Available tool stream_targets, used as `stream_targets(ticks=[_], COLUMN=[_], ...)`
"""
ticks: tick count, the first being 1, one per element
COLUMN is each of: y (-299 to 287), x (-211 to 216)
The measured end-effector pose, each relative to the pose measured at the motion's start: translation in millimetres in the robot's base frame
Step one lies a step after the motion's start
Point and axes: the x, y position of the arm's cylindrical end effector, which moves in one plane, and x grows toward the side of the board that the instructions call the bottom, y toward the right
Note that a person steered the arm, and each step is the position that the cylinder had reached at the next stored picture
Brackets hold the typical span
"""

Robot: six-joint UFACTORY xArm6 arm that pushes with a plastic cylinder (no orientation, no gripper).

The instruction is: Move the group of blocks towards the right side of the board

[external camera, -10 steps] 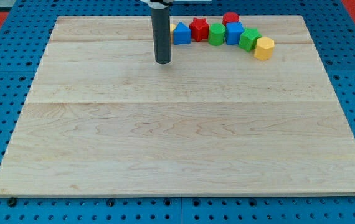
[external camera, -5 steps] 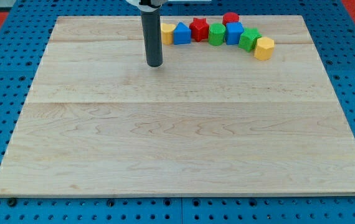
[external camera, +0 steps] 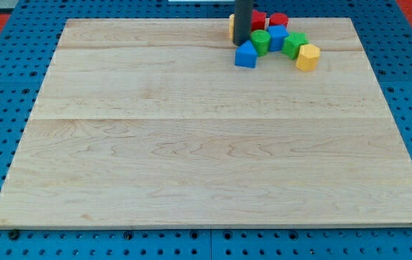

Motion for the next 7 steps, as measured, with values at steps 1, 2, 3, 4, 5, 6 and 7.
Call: stream_targets(ticks=[1,2,3,4,5,6,7], y=[-64,-104,-84,-71,-48,-46,-39], x=[-1,-43,-66,-66,-64,-60,-44])
